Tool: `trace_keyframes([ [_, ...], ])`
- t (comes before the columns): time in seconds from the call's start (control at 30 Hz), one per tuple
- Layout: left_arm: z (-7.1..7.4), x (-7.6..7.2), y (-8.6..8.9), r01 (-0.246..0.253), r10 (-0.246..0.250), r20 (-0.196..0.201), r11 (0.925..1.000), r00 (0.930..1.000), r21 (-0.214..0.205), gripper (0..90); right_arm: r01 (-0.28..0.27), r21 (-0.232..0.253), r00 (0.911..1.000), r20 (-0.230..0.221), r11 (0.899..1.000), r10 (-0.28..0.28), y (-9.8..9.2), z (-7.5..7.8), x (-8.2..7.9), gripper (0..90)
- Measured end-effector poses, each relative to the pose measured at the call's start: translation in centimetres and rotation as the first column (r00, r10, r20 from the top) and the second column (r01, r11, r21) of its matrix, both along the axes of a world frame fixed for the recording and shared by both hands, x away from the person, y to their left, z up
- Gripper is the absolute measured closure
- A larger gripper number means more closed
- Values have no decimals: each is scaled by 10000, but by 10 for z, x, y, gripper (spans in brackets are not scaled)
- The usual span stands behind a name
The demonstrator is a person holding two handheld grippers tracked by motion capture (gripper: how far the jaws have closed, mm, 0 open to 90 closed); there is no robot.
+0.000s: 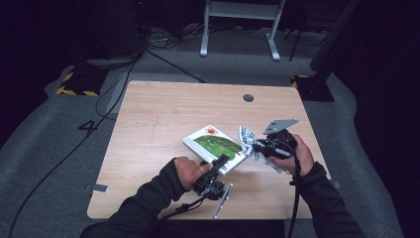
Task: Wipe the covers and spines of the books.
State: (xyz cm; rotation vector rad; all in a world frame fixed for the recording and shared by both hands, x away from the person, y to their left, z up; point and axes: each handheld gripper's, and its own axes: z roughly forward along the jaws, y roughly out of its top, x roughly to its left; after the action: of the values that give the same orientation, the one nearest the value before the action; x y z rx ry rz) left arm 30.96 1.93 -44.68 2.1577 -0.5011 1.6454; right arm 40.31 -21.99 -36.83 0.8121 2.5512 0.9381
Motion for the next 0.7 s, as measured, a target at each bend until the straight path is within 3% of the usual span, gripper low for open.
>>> trace_keyframes([
  [0.1, 1, 2, 0, -54, 53, -70, 10000, 10000, -46, 750, -383, 272, 9980, 507, 9989, 369, 9, 6, -15, 749],
  [0.13, -1, 4, -1, -66, 60, -234, 9997, 9997, -255, 750, -680, 524, 9963, 563, 9963, 651, 13, 8, -19, 749],
  [0.2, -1, 5, -2, -139, 132, -299, 9996, 9995, -233, 749, -824, 659, 9953, 567, 9944, 787, 16, 9, -22, 749],
  [0.3, 3, 9, -2, -447, 414, -666, 9978, 9969, -487, 750, -1563, 1034, 9865, 666, 9823, 1499, 32, 9, -35, 749],
  [0.43, 4, 12, 0, -542, 465, -913, 9950, 9947, -838, 750, -1986, 1130, 9772, 993, 9736, 1878, 42, 10, -46, 749],
  [0.53, 4, 10, -2, -658, 641, -435, 9971, 9970, -394, 749, -2388, 1658, 9695, 967, 9568, 2252, 45, 11, -47, 752],
  [0.6, 2, 8, -4, -546, 544, -57, 9979, 9985, -355, 751, -2493, 1983, 9655, 1265, 9479, 2274, 49, 16, -45, 755],
  [0.7, 2, 6, -6, -547, 547, 15, 9981, 9985, -270, 750, -2459, 1996, 9655, 1365, 9485, 2216, 53, 19, -44, 757],
])
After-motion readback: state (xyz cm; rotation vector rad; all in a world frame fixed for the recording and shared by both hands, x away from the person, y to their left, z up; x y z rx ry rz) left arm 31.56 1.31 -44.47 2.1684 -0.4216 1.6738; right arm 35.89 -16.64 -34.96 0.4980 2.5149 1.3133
